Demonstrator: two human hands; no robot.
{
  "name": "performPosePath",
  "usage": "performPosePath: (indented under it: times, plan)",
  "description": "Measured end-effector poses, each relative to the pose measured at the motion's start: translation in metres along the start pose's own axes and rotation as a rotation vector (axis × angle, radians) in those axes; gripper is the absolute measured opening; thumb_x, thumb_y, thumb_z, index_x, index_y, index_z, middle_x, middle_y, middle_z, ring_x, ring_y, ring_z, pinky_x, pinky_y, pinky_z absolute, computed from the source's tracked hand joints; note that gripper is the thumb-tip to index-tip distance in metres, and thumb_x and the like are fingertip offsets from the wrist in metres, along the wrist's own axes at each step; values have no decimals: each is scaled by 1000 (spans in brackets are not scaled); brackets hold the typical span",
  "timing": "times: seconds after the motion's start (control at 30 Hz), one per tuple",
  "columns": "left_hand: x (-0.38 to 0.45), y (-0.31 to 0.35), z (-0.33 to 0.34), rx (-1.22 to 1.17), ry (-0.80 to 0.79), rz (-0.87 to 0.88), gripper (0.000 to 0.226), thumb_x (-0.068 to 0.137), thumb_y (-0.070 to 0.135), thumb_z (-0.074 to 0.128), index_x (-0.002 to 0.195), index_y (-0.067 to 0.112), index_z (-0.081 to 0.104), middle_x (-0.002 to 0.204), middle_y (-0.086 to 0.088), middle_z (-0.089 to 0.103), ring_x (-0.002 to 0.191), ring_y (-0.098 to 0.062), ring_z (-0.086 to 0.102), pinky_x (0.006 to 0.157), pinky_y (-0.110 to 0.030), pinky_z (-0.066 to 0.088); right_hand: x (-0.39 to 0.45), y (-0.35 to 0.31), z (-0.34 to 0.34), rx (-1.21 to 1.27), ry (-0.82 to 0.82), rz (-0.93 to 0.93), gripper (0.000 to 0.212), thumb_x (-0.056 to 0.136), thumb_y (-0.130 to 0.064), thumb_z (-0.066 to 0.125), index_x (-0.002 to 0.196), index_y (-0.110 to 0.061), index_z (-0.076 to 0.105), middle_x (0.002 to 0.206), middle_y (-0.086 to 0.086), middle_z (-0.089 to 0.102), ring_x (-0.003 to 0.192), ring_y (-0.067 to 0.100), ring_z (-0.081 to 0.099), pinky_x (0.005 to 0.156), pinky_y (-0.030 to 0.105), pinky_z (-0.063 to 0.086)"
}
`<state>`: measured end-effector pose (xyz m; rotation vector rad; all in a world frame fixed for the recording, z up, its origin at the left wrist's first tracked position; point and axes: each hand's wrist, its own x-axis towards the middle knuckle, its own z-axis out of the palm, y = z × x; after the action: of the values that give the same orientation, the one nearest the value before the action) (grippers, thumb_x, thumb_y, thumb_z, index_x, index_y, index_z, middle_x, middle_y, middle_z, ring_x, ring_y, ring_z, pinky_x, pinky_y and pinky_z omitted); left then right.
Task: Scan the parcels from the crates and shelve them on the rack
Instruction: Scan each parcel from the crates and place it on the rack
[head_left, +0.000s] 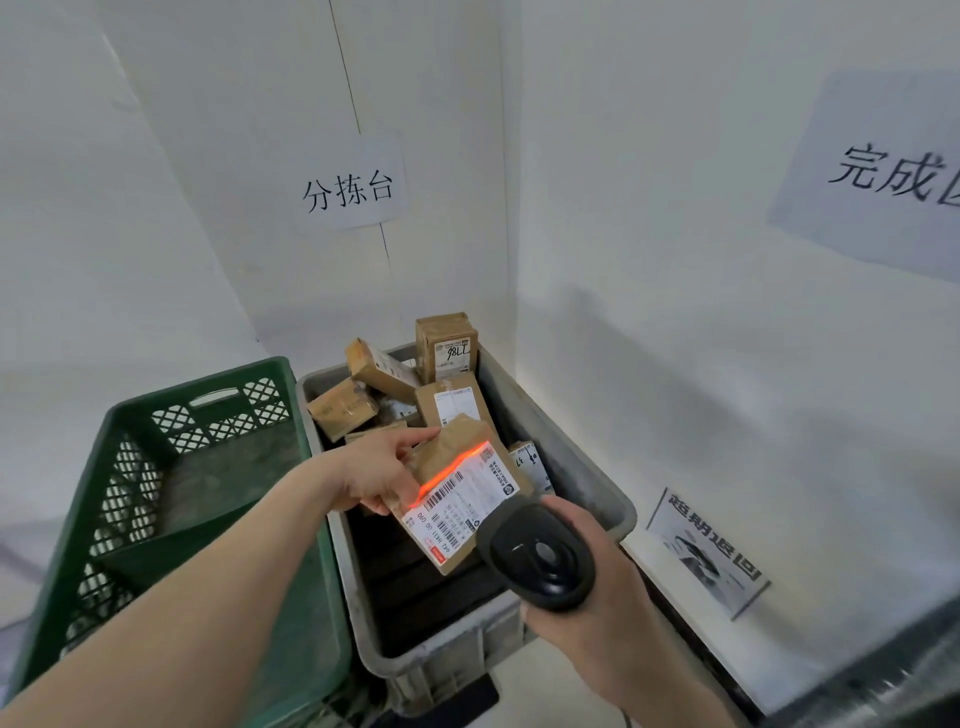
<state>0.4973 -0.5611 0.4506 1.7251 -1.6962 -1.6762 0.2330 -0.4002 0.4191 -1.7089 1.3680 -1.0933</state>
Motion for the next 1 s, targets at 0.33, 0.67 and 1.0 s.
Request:
performPosePath:
  times: [0.33, 0.67, 1.0]
  plan:
    - [-26, 0, 1, 2, 0, 68, 104, 54, -5, 72, 141, 45, 43, 125, -20, 56, 92, -37, 63, 82, -46, 49, -30, -21, 12, -53, 47, 3, 81, 63, -13, 84, 130, -46, 52, 114, -31, 70, 108, -4, 68, 93, 21, 56]
    - [-64, -32, -2, -128, -17, 204, 105, 53, -5, 71, 146, 37, 44, 126, -17, 55, 91, -32, 66, 67, -35, 56, -72, -50, 54, 98, 283, 67, 77, 60, 3, 86, 128, -26, 64, 110, -11, 75, 101, 9, 72, 85, 25, 58]
    - [-99, -49, 82, -553, -242, 278, 98, 60, -4, 69, 149, 30, 45, 106, -19, 72, 93, -38, 68, 80, -50, 54, -148, -71, 73, 273, 702, 271, 83, 55, -11, 83, 131, -33, 61, 114, -8, 73, 105, 23, 70, 97, 62, 54]
